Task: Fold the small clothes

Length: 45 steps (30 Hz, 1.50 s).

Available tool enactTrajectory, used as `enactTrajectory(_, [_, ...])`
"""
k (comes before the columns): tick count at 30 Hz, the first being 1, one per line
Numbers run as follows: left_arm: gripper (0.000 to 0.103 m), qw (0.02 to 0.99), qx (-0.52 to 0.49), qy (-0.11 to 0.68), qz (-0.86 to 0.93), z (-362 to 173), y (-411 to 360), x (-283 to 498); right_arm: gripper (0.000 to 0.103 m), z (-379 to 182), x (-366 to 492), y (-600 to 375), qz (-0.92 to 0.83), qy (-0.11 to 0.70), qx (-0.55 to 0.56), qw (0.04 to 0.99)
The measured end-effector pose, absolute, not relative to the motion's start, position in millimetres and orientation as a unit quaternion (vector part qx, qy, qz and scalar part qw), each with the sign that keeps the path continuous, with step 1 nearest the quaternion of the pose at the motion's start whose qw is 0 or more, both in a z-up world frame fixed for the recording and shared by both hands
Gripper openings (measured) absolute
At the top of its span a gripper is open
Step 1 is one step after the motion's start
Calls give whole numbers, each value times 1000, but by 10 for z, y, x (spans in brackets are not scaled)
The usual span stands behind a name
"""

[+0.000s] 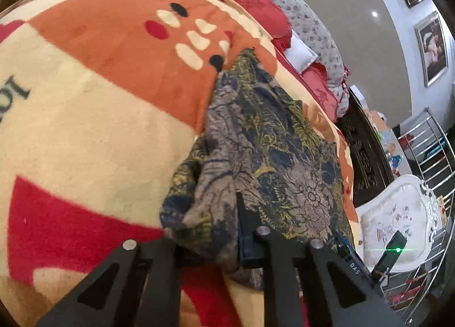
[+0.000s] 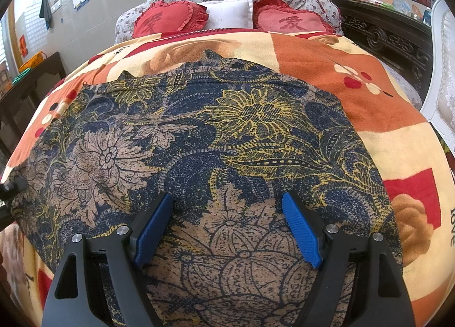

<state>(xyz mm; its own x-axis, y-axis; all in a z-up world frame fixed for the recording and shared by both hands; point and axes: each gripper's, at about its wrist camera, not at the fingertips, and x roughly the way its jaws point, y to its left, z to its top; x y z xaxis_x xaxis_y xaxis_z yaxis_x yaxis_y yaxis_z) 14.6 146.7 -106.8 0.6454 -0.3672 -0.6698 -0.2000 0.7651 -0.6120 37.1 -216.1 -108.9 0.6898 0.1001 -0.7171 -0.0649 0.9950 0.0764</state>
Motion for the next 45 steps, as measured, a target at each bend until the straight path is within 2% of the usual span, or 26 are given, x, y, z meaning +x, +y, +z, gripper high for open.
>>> enactTrajectory(3, [9, 867, -291, 403, -32, -924, 1347, 68, 80, -1089, 371, -2164, 45, 391, 22, 919])
enactTrajectory(7, [8, 938, -134, 319, -30, -477, 855, -108, 80, -1092, 368, -2151, 44, 392, 21, 919])
enactTrajectory(12, [8, 959, -29, 267, -87, -254, 274, -164, 79, -1035, 408, -2107, 42, 419, 11, 907])
enactTrajectory(13, [7, 960, -16, 262, -98, -238, 186, -174, 73, -968, 448, -2100, 46, 438, 11, 898])
enactTrajectory(15, [7, 959, 0, 258, -120, -223, 49, -180, 62, -715, 549, -2119, 97, 447, 52, 888])
enactTrajectory(21, [7, 955, 9, 257, -145, -216, -79, -158, 63, 169, 1275, -1887, 248, 428, 151, 856])
enactTrajectory(25, [7, 954, 9, 262, -148, -198, -79, -145, 64, 42, 1792, -1475, 323, 475, 191, 796])
enactTrajectory(30, [7, 950, 19, 265, -163, -186, -89, -186, 64, -207, 2128, -1159, 329, 508, 259, 753])
enactTrajectory(37, [7, 945, 32, 267, -188, -173, -236, -207, 64, -102, 2258, -836, 334, 528, 178, 760])
enactTrajectory(38, [7, 944, 35, 267, -192, -167, -276, -214, 61, -83, 2254, -841, 333, 528, 158, 765])
enactTrajectory(39, [7, 943, 37, 266, -197, -157, -321, -221, 45, -64, 2244, -833, 332, 528, 131, 771])
enactTrajectory(40, [7, 941, 38, 267, -204, -149, -368, -229, 15, -57, 2225, -821, 324, 535, 93, 775])
enactTrajectory(41, [7, 940, 39, 267, -211, -137, -426, -246, 8, -50, 2210, -863, 319, 538, 76, 777])
enactTrajectory(45, [7, 929, 50, 262, -256, -95, -776, -335, 8, 91, 2123, -1366, 295, 532, 33, 793])
